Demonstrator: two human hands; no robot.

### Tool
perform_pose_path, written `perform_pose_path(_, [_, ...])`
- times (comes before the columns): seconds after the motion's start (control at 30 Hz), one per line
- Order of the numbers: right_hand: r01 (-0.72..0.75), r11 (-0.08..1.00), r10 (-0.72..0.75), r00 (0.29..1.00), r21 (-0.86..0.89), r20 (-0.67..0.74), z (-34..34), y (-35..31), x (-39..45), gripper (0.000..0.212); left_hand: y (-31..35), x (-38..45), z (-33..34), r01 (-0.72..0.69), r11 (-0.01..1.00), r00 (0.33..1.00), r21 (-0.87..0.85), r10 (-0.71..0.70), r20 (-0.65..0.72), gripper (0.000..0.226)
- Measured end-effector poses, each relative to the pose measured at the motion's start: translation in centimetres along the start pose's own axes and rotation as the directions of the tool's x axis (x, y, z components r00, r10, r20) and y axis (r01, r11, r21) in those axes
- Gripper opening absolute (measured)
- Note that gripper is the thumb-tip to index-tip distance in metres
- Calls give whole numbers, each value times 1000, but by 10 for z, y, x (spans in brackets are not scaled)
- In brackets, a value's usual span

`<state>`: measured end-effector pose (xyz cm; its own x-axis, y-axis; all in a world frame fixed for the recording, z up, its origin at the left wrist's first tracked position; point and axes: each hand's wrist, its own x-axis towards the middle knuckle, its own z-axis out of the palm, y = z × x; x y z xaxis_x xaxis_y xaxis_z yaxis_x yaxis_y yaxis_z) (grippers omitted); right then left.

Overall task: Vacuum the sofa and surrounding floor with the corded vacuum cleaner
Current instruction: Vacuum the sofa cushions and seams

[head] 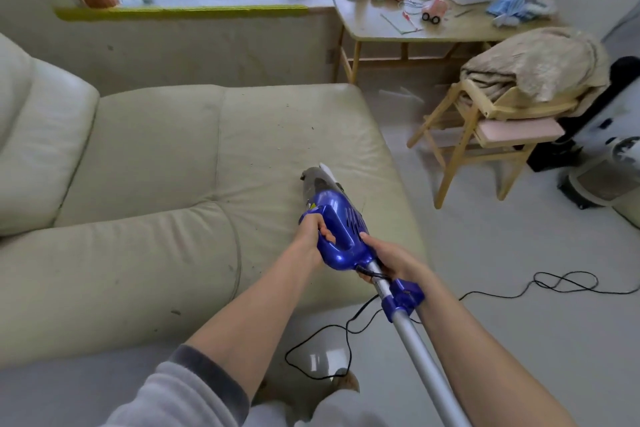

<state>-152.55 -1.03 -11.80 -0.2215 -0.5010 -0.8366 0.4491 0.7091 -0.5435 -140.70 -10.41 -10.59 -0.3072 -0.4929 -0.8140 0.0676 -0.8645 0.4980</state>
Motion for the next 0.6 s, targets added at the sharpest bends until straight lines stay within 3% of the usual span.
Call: perform_pose_path(0.6, [-8, 991, 24, 992, -130, 123, 98, 8, 5, 33, 27, -26, -98, -31, 989, 997, -146, 20, -70, 21])
